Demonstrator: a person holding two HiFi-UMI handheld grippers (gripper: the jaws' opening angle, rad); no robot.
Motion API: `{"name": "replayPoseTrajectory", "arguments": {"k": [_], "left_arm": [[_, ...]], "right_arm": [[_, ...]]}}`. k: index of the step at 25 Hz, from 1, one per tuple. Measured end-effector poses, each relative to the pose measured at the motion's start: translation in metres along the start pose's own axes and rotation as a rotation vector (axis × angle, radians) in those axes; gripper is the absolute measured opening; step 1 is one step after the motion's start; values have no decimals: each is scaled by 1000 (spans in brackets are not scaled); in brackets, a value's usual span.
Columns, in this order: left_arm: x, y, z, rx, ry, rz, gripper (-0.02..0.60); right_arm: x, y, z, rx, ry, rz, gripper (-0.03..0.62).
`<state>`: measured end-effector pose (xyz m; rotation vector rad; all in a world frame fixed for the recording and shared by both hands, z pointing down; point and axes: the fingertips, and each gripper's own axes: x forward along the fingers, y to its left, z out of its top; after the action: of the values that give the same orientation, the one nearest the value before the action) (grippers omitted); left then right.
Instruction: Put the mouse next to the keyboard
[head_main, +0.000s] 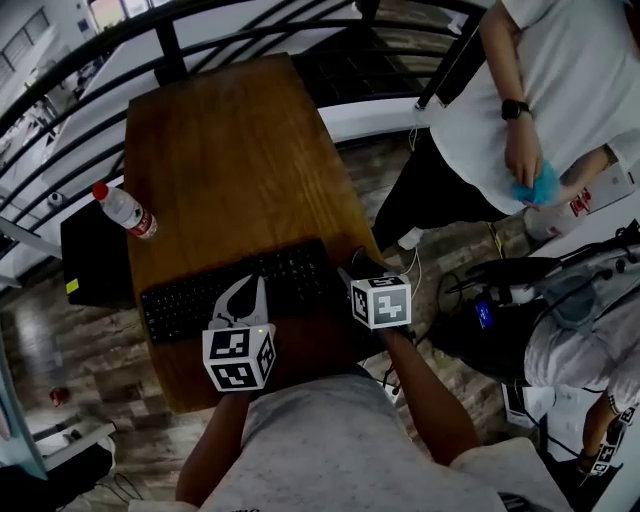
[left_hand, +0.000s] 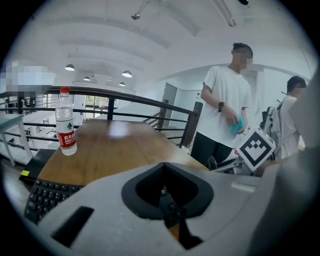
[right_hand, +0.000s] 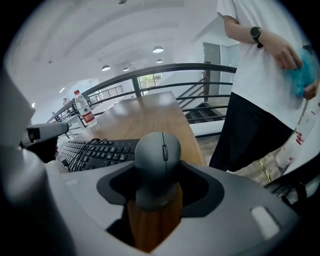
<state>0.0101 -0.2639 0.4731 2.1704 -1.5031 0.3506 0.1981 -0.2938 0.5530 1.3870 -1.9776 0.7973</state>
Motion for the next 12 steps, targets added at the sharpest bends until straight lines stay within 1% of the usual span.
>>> {"name": "replayPoseTrajectory", "arguments": {"k": [6, 12], "left_arm": [[1, 4, 3, -14, 0, 30, -5], [6, 12, 5, -22, 2, 51, -5]], "right_arm": [[13, -6, -1, -3, 58, -9, 259], [25, -11, 10, -3, 75, -30, 259]]}}
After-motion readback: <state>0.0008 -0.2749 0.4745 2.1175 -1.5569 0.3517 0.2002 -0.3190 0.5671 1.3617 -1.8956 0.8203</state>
